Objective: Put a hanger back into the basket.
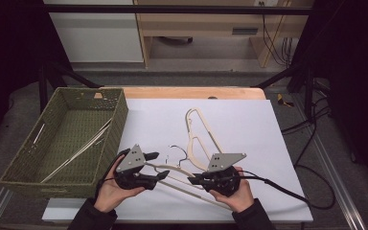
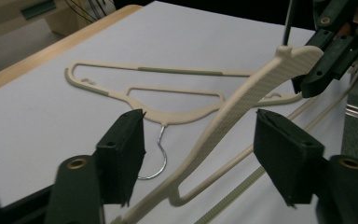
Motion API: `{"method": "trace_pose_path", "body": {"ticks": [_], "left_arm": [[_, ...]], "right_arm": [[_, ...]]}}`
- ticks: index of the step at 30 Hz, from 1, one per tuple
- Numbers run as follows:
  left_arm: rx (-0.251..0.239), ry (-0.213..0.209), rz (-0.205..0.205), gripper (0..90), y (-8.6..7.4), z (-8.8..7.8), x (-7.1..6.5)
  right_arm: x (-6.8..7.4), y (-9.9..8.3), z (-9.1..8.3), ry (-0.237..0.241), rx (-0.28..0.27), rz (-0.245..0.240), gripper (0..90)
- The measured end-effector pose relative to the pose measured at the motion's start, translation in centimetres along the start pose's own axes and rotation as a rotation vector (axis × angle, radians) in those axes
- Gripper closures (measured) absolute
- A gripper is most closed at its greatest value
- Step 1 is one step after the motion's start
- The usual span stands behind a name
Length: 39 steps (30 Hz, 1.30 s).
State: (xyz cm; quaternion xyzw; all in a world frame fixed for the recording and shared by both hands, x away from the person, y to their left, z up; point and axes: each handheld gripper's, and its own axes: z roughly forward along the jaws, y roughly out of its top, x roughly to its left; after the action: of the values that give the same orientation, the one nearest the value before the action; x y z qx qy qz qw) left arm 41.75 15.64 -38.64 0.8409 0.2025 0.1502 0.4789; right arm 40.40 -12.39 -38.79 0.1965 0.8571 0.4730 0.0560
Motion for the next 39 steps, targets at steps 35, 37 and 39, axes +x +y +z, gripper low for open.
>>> {"method": "trace_pose_path", "body": {"ticks": [35,37,39], "left_arm": [[0.107,-0.108,-0.004,86.4,0.1,1.1,-2.3],[0.105,-0.099,-0.011,86.4,0.1,1.0,-2.3],[0.095,-0.102,-0.028,86.4,0.0,0.9,-2.1]], "right_arm": [[-0.9,-0.4,-0.8,-0.205,-0.097,-0.015,45.9],[-1.1,-0.5,-1.5,-0.205,-0.128,-0.006,42.9],[-1.1,-0.5,-1.8,-0.215,-0.141,0.002,40.6]]}}
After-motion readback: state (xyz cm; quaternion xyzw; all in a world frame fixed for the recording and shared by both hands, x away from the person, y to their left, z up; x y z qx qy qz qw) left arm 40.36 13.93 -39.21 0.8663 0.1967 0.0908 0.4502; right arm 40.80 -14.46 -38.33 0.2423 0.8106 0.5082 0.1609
